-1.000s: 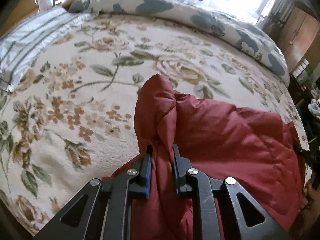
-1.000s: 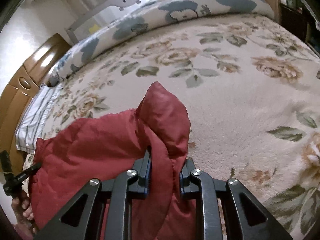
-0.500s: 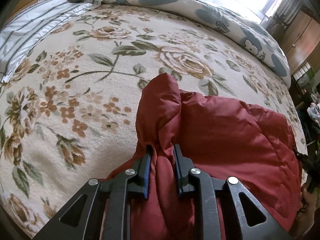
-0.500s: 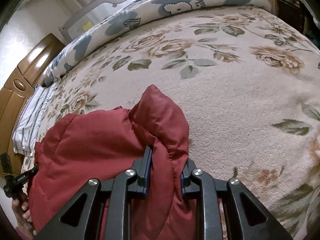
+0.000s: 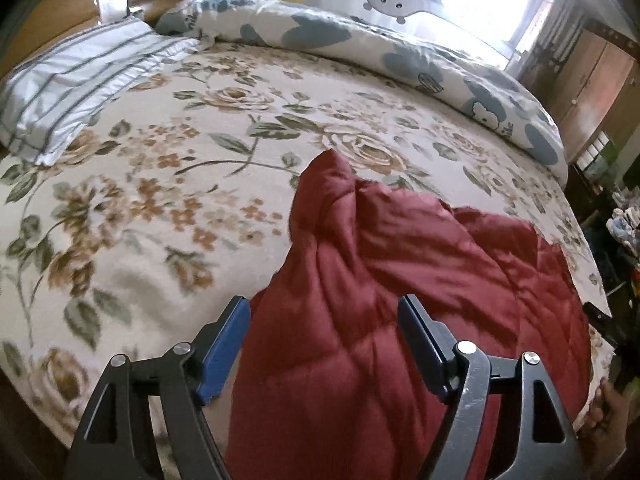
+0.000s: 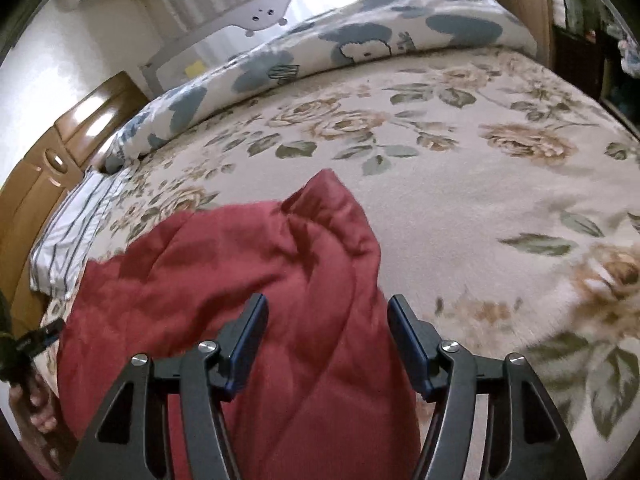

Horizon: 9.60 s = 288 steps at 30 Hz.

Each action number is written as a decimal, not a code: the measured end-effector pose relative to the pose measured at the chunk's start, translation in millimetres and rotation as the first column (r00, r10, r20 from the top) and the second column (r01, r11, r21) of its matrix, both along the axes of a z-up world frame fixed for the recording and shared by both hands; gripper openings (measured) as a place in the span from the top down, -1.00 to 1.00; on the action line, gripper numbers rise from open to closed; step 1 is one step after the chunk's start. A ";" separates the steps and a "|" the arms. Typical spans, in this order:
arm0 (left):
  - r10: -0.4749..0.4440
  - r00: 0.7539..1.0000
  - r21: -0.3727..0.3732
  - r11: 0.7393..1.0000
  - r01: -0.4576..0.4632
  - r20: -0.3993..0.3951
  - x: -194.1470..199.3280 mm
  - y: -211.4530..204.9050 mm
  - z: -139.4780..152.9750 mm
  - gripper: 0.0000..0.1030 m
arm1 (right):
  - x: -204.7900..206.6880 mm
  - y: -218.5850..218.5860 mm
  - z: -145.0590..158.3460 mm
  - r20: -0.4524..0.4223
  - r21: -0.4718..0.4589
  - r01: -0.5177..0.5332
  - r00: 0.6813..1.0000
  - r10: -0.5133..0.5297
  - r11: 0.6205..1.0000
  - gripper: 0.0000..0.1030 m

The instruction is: Fold large clothes

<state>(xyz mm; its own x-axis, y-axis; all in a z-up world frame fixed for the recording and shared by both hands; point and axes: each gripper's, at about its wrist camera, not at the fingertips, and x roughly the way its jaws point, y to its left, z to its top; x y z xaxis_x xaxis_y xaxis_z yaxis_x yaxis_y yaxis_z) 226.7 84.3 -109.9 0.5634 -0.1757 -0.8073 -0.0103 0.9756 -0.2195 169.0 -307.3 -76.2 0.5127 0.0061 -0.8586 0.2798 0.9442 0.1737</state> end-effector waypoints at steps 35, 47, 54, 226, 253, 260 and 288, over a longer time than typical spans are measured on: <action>-0.181 0.984 0.184 0.967 0.179 -0.007 -115.4 -119.7 30.7 -0.63 | -53.9 146.1 -0.6 -0.019 -0.090 -0.276 0.961 0.275 0.957 -0.60; -0.169 0.982 0.217 0.959 0.183 -0.085 -79.1 -132.1 -11.9 -0.83 | -35.6 134.9 -44.3 -0.108 -0.087 -0.245 0.966 0.236 0.966 -0.61; -0.163 0.983 0.232 0.956 0.178 -0.080 -74.8 -135.3 -16.3 -0.88 | -41.3 140.0 -52.3 -0.077 -0.132 -0.235 0.971 0.226 0.963 -0.63; -0.062 0.996 0.421 0.904 0.080 -0.058 -210.1 -114.9 46.5 -0.99 | -149.6 155.7 19.9 -0.114 -0.018 -0.267 0.958 0.263 0.964 -0.95; -0.055 0.998 0.401 0.914 0.064 -0.035 -174.0 -116.4 68.3 -0.99 | -104.8 153.2 48.5 -0.076 -0.046 -0.258 0.964 0.255 0.965 -0.98; -0.042 0.998 0.385 0.921 0.055 -0.042 -158.0 -113.5 63.6 -0.99 | -88.4 150.9 40.5 -0.087 -0.040 -0.254 0.964 0.250 0.966 -0.98; -0.026 0.997 0.222 0.974 0.041 -0.072 -63.8 -77.4 18.4 -0.98 | -17.4 93.3 -10.3 -0.096 0.009 -0.117 0.988 0.118 0.993 -0.98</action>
<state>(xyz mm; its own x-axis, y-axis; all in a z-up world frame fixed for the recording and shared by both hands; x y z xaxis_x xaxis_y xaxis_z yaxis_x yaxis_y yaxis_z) 162.9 6.9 -91.5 0.5025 -0.0042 -0.8646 0.0158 0.9999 0.0043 151.7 -214.0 -86.5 0.4235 0.0644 -0.9036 0.1825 0.9709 0.1548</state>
